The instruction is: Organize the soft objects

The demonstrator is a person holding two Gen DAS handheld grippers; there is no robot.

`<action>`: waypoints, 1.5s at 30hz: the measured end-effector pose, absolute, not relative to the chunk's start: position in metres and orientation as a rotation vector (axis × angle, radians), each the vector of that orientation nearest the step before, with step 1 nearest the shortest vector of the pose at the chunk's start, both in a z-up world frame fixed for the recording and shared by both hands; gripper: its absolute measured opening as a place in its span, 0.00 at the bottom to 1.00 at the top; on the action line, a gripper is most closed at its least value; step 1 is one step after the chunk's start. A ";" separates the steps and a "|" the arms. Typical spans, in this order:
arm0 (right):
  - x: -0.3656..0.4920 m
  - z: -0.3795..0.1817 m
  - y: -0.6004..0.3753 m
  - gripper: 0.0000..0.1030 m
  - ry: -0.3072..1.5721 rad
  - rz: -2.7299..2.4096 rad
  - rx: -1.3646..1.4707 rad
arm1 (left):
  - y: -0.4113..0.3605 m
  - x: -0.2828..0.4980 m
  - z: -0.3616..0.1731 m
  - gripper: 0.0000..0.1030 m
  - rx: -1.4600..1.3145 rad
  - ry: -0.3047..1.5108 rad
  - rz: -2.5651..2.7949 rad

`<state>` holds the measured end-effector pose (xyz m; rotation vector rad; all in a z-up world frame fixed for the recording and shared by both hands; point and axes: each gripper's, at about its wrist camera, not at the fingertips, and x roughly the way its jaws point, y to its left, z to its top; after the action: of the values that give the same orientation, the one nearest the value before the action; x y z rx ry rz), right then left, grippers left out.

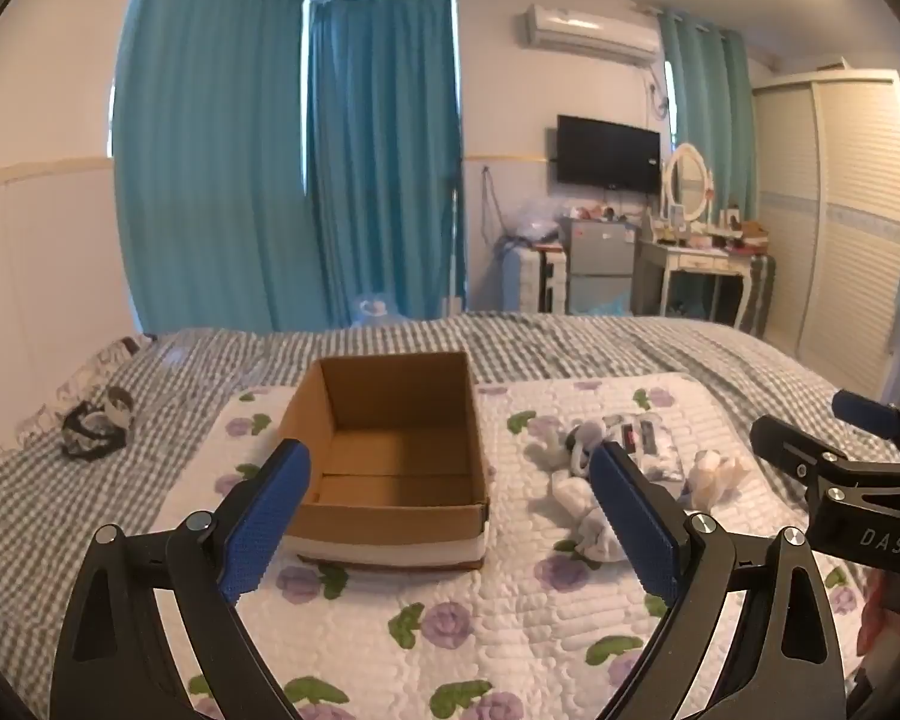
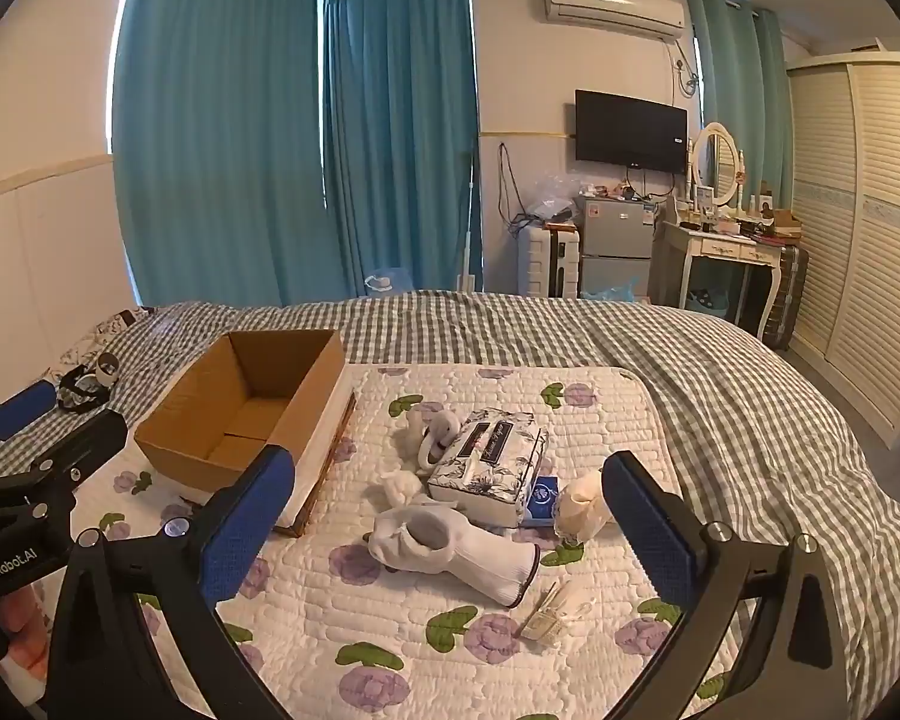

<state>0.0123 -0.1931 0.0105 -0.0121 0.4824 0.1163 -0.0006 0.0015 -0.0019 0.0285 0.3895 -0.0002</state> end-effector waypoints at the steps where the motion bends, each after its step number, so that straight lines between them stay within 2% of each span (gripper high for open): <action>1: 0.013 0.010 -0.193 1.00 0.483 0.117 -0.012 | -0.001 0.002 -0.004 0.93 0.027 0.390 0.000; 45: 0.011 0.008 -0.196 1.00 0.490 0.119 -0.002 | 0.001 -0.004 -0.002 0.93 0.033 0.393 -0.001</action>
<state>0.0107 -0.1961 0.0083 -0.0020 0.4897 0.1194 -0.0036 0.0010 -0.0022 0.0335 0.3931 -0.0009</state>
